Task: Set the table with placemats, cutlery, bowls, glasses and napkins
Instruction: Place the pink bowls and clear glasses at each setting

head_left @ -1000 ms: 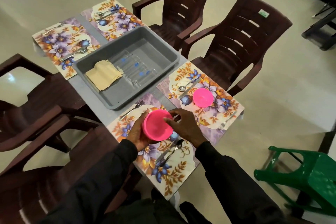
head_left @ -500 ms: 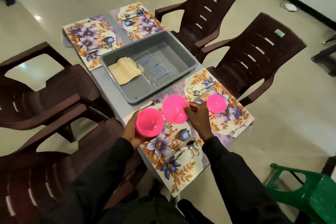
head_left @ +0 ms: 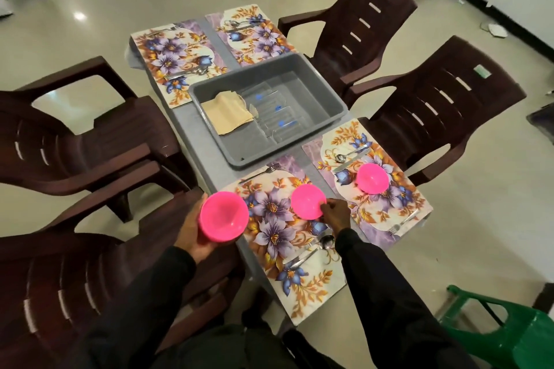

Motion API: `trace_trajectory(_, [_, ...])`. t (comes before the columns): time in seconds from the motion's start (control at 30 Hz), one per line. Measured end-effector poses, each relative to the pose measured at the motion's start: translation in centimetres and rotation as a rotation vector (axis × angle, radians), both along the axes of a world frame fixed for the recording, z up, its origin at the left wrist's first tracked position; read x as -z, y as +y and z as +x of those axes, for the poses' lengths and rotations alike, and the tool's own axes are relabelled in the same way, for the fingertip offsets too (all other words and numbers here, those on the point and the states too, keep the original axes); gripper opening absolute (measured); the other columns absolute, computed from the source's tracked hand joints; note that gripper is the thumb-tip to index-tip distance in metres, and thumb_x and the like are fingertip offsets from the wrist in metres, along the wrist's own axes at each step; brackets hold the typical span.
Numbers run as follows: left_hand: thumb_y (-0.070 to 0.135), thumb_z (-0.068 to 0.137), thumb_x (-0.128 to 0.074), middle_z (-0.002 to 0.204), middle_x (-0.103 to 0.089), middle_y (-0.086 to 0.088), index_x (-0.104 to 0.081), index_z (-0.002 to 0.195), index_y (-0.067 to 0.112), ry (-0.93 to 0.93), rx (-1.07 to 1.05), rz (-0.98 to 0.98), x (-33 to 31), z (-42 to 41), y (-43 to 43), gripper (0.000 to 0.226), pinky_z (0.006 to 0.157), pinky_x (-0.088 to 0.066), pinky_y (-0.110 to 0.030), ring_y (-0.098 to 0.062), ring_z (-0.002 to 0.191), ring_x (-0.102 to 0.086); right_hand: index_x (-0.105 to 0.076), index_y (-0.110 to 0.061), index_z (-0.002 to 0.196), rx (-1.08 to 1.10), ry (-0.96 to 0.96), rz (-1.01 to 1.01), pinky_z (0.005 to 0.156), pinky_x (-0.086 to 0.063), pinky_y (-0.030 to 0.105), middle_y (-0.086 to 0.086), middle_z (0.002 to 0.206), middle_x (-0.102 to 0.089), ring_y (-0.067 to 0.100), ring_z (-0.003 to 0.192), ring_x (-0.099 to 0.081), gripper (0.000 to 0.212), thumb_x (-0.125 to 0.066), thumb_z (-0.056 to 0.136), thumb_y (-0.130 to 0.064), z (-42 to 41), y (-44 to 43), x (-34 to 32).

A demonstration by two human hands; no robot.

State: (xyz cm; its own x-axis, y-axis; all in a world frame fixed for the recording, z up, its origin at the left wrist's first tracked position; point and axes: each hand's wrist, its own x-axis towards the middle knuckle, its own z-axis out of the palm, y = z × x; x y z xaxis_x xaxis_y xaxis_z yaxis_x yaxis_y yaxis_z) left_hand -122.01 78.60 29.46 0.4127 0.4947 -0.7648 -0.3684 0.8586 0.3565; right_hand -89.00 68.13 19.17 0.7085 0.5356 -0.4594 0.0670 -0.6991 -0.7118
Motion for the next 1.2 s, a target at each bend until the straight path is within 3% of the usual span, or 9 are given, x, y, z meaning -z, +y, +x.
trace_trajectory(0.13, [0.042, 0.104, -0.049, 0.117, -0.066, -0.014, -0.066, 0.116, 0.020, 0.004, 0.016, 0.035, 0.5, -0.9, -0.3, 0.030, 0.068, -0.063, -0.052, -0.036, 0.108, -0.062, -0.075, 0.002, 0.104, -0.007, -0.021, -0.067, 0.056, -0.051, 0.026, 0.020, 0.093, -0.074, 0.026, 0.070, -0.068, 0.020, -0.060, 0.094, -0.008, -1.0, 0.7, -0.1])
trace_trajectory(0.33, [0.038, 0.103, -0.050, 0.113, -0.068, -0.012, -0.069, 0.112, 0.020, 0.008, 0.034, 0.063, 0.8, -2.1, -0.5, 0.027, 0.071, -0.061, -0.047, -0.033, 0.104, -0.064, -0.072, 0.001, 0.116, 0.012, -0.024, -0.098, 0.075, -0.054, 0.032, 0.021, 0.101, -0.074, 0.029, 0.081, -0.069, 0.025, -0.061, 0.097, -0.010, -2.2, 0.9, 0.2])
trace_trajectory(0.43, [0.039, 0.099, -0.055, 0.121, -0.067, -0.015, -0.066, 0.125, 0.017, 0.020, 0.031, 0.064, 1.0, -2.9, -0.5, 0.036, 0.074, -0.061, -0.051, -0.036, 0.111, -0.063, -0.073, -0.001, 0.114, 0.059, -0.050, -0.141, 0.088, -0.058, 0.042, 0.018, 0.104, -0.075, 0.033, 0.094, -0.072, 0.028, -0.064, 0.096, -0.022, -2.6, 0.8, -0.1])
trace_trajectory(0.5, [0.041, 0.093, -0.061, 0.127, -0.064, -0.016, -0.061, 0.134, 0.017, 0.015, 0.037, 0.055, 0.8, -3.4, -0.4, 0.048, 0.074, -0.061, -0.052, -0.037, 0.114, -0.062, -0.074, -0.004, 0.107, 0.112, -0.160, -0.140, 0.089, -0.054, 0.041, 0.015, 0.106, -0.075, 0.033, 0.100, -0.068, 0.026, -0.063, 0.095, -0.024, -3.3, 0.7, -1.1])
trace_trajectory(0.63, [0.036, 0.102, -0.054, 0.116, -0.067, -0.015, -0.067, 0.120, 0.020, 0.013, 0.058, 0.074, -0.2, -4.1, -0.3, 0.028, 0.064, -0.063, -0.050, -0.034, 0.105, -0.063, -0.073, -0.011, 0.099, 0.116, -0.241, 0.077, 0.079, -0.053, 0.033, 0.008, 0.101, -0.074, 0.025, 0.094, -0.068, 0.016, -0.059, 0.095, -0.017, -7.3, 0.1, -6.0])
trace_trajectory(0.73, [0.043, 0.098, -0.057, 0.126, -0.067, -0.019, -0.068, 0.124, 0.019, -0.031, 0.099, 0.060, -0.2, -5.1, -0.3, 0.038, 0.070, -0.061, -0.052, -0.039, 0.111, -0.063, -0.074, -0.019, 0.085, -0.027, -0.120, 0.236, 0.074, -0.060, 0.037, 0.004, 0.082, -0.075, 0.022, 0.074, -0.072, 0.024, -0.056, 0.098, -0.010, -12.5, -0.6, -9.4])
trace_trajectory(0.9, [0.051, 0.091, -0.064, 0.121, -0.071, -0.017, -0.067, 0.129, 0.016, -0.086, 0.131, 0.060, -0.9, -7.7, -0.6, 0.052, 0.082, -0.059, -0.050, -0.033, 0.103, -0.071, -0.079, -0.016, 0.089, -0.376, 0.006, 0.362, 0.072, -0.060, 0.039, 0.001, 0.078, -0.076, 0.022, 0.071, -0.072, 0.017, -0.065, 0.098, -0.013, -22.0, 0.3, -13.8])
trace_trajectory(1.03, [0.057, 0.090, -0.068, 0.139, -0.060, -0.024, -0.060, 0.139, 0.015, -0.145, 0.100, 0.014, -1.2, -10.8, -1.2, 0.065, 0.097, -0.051, -0.063, -0.043, 0.125, -0.059, -0.077, -0.024, 0.087, -0.416, -0.161, 0.394, 0.068, -0.052, 0.014, -0.014, 0.079, -0.074, 0.005, 0.078, -0.069, 0.011, -0.080, 0.086, -0.034, -27.0, 2.2, -15.2])
trace_trajectory(1.2, [0.054, 0.093, -0.063, 0.126, -0.068, -0.024, -0.066, 0.131, 0.013, -0.132, -0.063, 0.075, -3.2, -15.2, -3.1, 0.056, 0.097, -0.049, -0.069, -0.045, 0.120, -0.062, -0.078, -0.020, 0.091, -0.648, -0.334, 0.376, 0.066, -0.046, 0.009, -0.007, 0.084, -0.075, 0.002, 0.071, -0.062, 0.013, -0.079, 0.085, -0.032, -31.0, 4.1, -15.8])
